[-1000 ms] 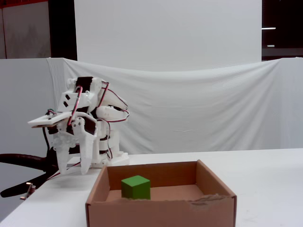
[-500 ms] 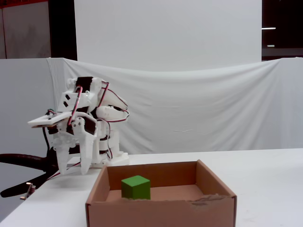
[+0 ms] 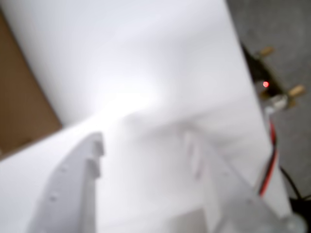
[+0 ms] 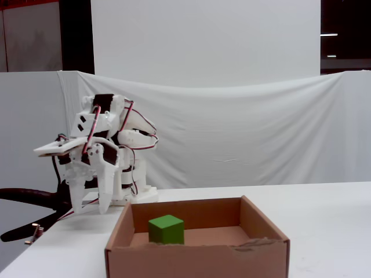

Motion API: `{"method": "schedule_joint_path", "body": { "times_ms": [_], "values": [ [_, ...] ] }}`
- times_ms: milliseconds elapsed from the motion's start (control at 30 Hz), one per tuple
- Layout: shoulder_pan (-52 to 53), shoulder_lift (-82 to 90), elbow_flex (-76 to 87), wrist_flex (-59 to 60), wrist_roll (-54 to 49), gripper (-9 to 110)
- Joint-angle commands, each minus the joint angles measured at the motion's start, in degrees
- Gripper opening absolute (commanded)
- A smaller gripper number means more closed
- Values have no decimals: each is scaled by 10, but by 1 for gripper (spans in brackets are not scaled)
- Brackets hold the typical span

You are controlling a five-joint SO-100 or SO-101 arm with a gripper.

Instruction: Grasp a green cube and put it in a box.

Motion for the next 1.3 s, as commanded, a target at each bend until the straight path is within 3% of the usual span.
{"method": "schedule_joint_path", "body": {
  "times_ms": [0, 1267],
  "values": [
    [3, 4, -4, 4, 3, 23],
    [3, 4, -4, 5, 18, 23]
  ]
}}
